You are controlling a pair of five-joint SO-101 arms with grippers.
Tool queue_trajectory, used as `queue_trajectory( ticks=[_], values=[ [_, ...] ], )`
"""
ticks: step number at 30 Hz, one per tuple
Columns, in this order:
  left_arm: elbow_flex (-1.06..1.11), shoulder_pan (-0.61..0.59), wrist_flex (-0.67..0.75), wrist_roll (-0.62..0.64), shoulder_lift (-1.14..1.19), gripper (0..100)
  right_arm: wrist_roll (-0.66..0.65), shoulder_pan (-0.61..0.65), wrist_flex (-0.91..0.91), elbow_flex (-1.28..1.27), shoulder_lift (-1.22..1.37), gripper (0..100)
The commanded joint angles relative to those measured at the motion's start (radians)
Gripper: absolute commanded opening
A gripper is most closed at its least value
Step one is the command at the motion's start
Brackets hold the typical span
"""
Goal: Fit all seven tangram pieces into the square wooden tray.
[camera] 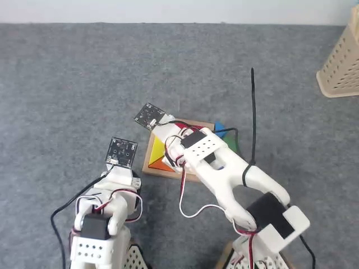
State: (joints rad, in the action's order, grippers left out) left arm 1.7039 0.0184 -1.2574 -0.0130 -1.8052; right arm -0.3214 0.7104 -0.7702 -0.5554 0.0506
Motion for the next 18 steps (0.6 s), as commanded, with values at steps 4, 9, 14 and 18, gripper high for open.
queue_trajectory(
  ticks=[4, 9, 14, 18],
  values=[
    [-0.019, -0.002, -0.006, 0.009, -0.020, 1, 0.011, 0.004, -0.031, 0.029, -0.140, 0.6],
    [-0.019, -0.002, -0.006, 0.009, -0.020, 1, 0.009, 0.002, -0.033, 0.000, -0.157, 0.6],
    [-0.019, -0.002, -0.006, 0.009, -0.020, 1, 0.003, -0.004, -0.010, 0.034, -0.030, 0.6],
    [-0.019, -0.002, -0.006, 0.009, -0.020, 1, 0.003, -0.012, -0.015, 0.086, 0.061, 0.6]
  ],
)
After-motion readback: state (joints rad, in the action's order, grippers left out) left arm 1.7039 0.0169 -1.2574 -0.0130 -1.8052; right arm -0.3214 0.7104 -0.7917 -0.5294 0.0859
